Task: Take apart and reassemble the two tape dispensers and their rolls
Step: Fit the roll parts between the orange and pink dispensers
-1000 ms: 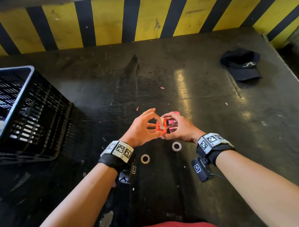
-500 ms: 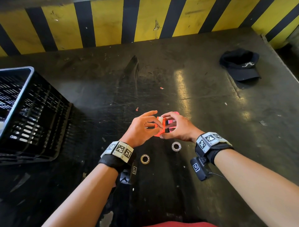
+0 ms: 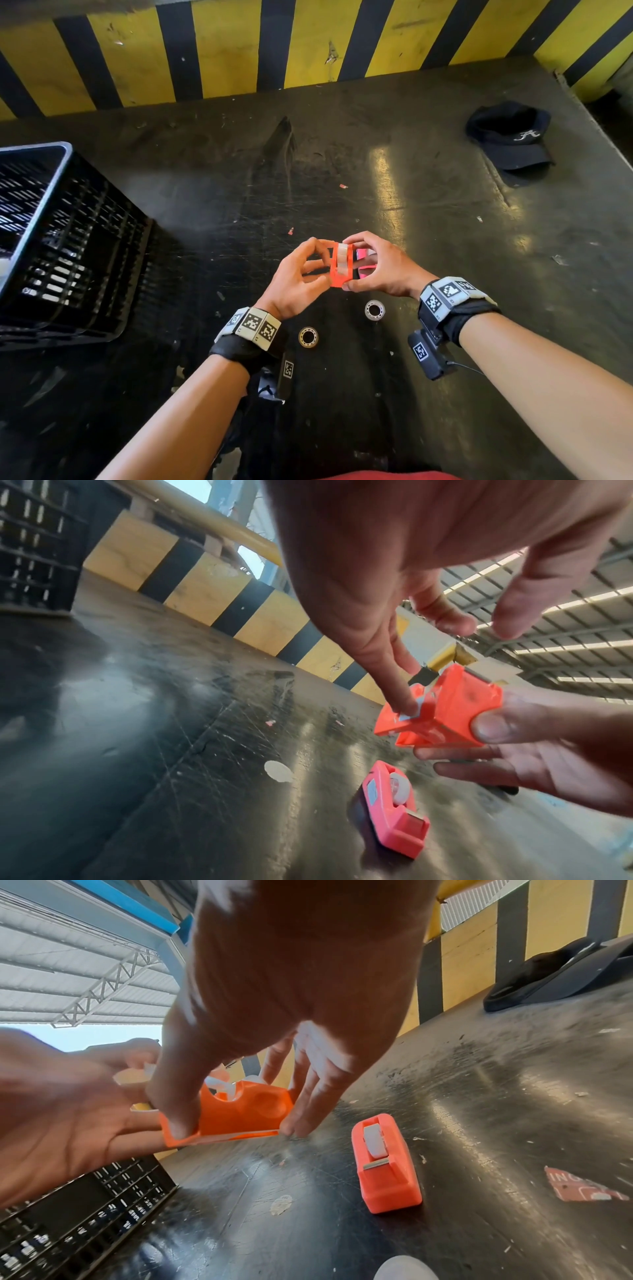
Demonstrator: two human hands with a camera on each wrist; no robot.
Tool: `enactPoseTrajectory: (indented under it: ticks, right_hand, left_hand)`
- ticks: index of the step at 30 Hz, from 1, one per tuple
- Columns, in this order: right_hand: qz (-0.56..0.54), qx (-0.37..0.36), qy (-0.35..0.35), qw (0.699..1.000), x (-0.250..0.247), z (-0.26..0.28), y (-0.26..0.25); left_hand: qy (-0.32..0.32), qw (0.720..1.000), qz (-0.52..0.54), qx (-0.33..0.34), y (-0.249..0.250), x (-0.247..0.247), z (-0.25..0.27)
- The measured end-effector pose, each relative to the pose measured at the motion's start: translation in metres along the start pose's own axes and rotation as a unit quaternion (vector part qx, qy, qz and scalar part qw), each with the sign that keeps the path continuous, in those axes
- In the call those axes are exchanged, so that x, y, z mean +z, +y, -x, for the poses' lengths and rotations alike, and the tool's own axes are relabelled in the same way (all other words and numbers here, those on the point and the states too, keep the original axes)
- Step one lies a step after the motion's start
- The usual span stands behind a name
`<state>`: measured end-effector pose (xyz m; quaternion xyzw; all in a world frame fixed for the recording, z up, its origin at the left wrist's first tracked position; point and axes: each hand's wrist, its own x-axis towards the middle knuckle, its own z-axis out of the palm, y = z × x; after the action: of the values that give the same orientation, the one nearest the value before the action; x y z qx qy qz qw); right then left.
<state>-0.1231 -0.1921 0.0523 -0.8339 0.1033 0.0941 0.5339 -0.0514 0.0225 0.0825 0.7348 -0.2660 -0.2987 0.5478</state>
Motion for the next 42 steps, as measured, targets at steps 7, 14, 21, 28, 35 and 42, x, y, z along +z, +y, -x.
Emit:
enactPoseTrajectory:
  ticks: [7, 14, 21, 28, 35, 42]
  right_hand:
    - [0.016, -0.006, -0.02, 1.0, -0.001, 0.001, -0.005]
    - [0.027, 0.002, -0.036, 0.999, -0.001, 0.002, -0.006]
    - [0.036, 0.026, -0.054, 0.998, 0.01, 0.001, 0.0]
    - [0.034, 0.052, -0.062, 0.996, 0.013, -0.02, 0.012]
    - [0.118, 0.027, 0.014, 0.993, -0.015, -0.049, 0.035]
    - [0.232, 0.085, -0.045, 0.968, -0.026, -0.058, 0.076]
  left_hand:
    - [-0.013, 0.997, -0.066, -0.048, 0.001, -0.007, -0.013]
    - [-0.074, 0.988, -0.111, -0.078, -0.005, -0.014, -0.02]
    - [-0.151, 0.965, -0.194, -0.09, -0.016, -0.016, -0.033]
    - [-0.129, 0.958, -0.249, -0.055, -0.031, -0.009, -0.056]
    - [-0.09, 0.96, -0.262, -0.052, -0.063, -0.011, -0.092]
    - [-0.086, 0.955, -0.273, -0.075, -0.096, -0.002, -0.11]
